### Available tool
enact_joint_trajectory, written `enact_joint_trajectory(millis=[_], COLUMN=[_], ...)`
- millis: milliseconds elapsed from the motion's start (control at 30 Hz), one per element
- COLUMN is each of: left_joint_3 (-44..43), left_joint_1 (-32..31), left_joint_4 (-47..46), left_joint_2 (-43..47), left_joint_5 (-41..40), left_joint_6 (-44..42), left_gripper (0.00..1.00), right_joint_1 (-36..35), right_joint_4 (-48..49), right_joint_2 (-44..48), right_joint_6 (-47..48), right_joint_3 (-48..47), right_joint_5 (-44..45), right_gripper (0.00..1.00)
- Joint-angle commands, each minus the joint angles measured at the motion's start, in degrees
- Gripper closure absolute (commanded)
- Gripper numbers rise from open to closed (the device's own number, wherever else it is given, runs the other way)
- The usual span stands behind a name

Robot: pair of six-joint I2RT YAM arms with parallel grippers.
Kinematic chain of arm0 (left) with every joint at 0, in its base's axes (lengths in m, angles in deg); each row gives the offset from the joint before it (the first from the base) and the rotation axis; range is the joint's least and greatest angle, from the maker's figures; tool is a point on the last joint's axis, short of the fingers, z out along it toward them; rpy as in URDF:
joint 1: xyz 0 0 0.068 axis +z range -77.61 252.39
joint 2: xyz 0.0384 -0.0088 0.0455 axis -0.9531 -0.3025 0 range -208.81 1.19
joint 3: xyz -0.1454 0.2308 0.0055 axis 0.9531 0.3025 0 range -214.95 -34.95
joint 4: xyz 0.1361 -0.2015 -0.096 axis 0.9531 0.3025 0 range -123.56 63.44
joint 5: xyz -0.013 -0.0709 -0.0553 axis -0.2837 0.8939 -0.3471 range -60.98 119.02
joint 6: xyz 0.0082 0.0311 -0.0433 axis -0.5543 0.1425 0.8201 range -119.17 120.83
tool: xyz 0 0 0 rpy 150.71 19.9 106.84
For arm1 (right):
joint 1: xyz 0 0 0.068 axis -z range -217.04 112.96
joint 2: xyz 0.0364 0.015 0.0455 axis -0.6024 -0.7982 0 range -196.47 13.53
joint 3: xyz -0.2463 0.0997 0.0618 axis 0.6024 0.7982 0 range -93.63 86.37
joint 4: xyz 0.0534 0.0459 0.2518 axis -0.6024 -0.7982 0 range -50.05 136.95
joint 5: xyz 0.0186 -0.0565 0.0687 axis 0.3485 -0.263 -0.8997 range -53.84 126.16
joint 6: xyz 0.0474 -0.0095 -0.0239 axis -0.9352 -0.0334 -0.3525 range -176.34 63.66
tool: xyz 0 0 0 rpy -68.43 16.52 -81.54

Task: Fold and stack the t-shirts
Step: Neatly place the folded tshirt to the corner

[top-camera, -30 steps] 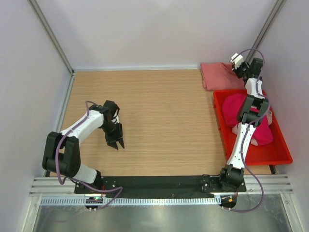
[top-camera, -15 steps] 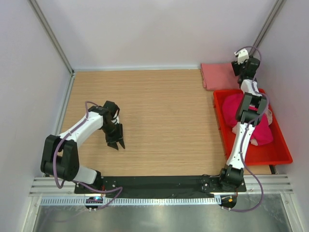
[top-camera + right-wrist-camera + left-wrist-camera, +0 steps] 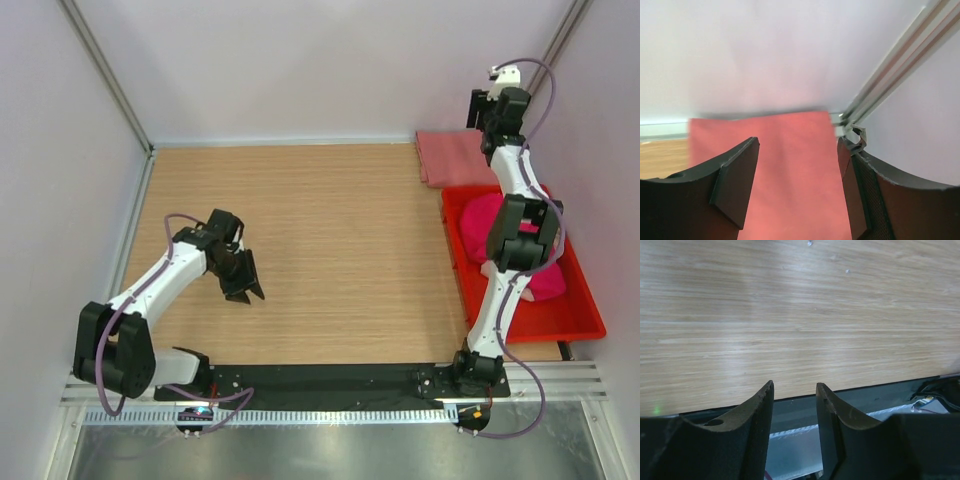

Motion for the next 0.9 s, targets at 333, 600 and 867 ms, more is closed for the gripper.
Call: enact_joint_trajectory(millis=[333, 600, 867], left_joint_3=[-4.63, -3.05, 2.74], left_joint_1=[-6.1, -6.1, -6.1], left_joint_4=[-7.72, -13.52, -21.07], left_joint_2=[4.32, 7.93, 14.25], left_joint_5=[-0.11, 4.11, 5.87], left_joint_6=[8.53, 12.13, 13.97], left_gripper=[0.45, 0.36, 0.25], right_joint_1=[-18.24, -29.35, -30.76], right_joint_4=[-9.67, -1.31, -7.28], right_joint_2=[26.0, 34.7, 51.04], right_joint_6=[-30.97, -47.95, -46.99], right_joint_3=[30.72, 50.53, 69.25], right_joint_5=[-4.62, -7.78, -0.59], right_gripper=[0.12, 0.0, 0.0])
